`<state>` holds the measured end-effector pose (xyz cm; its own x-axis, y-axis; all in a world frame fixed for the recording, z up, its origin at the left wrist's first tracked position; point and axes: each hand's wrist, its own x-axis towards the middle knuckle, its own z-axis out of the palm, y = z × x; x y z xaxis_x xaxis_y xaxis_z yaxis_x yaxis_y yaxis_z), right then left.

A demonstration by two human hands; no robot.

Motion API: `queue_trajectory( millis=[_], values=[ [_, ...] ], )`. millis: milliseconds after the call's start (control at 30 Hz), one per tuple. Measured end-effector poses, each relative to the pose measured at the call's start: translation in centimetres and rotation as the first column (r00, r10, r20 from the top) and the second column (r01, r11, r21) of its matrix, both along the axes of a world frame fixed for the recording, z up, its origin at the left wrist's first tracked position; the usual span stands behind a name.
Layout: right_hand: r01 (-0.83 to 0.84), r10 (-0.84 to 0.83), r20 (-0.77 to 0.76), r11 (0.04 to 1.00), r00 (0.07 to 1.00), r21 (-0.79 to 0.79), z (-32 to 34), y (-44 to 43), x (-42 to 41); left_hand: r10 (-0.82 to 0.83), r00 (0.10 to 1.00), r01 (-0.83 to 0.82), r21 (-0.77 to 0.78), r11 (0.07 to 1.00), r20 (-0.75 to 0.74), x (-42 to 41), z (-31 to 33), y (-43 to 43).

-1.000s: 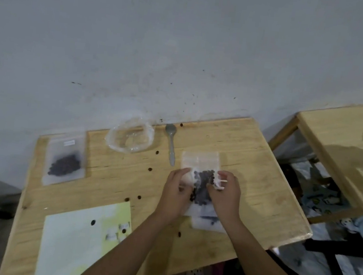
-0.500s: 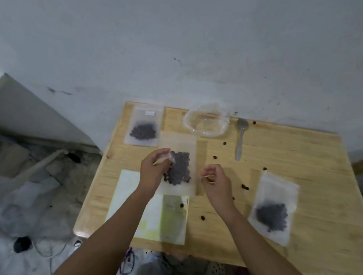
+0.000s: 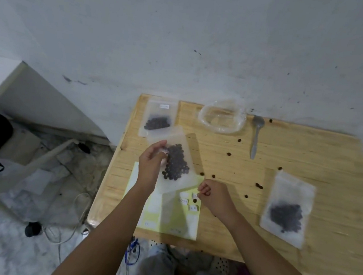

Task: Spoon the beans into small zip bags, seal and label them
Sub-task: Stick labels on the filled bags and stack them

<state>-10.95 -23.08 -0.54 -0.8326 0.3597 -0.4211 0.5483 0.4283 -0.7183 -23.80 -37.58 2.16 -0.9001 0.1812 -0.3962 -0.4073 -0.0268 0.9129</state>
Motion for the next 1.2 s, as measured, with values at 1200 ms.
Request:
queue_trajectory(
  millis=[1200],
  values=[
    [0.285,-0.272,-0.443,0.958,0.854,-0.039,12.1,0.5,-10.4,-0.367,0.912,0.396,0.160,0.904,-0.183,-3.0,6.6,2.9]
  ],
)
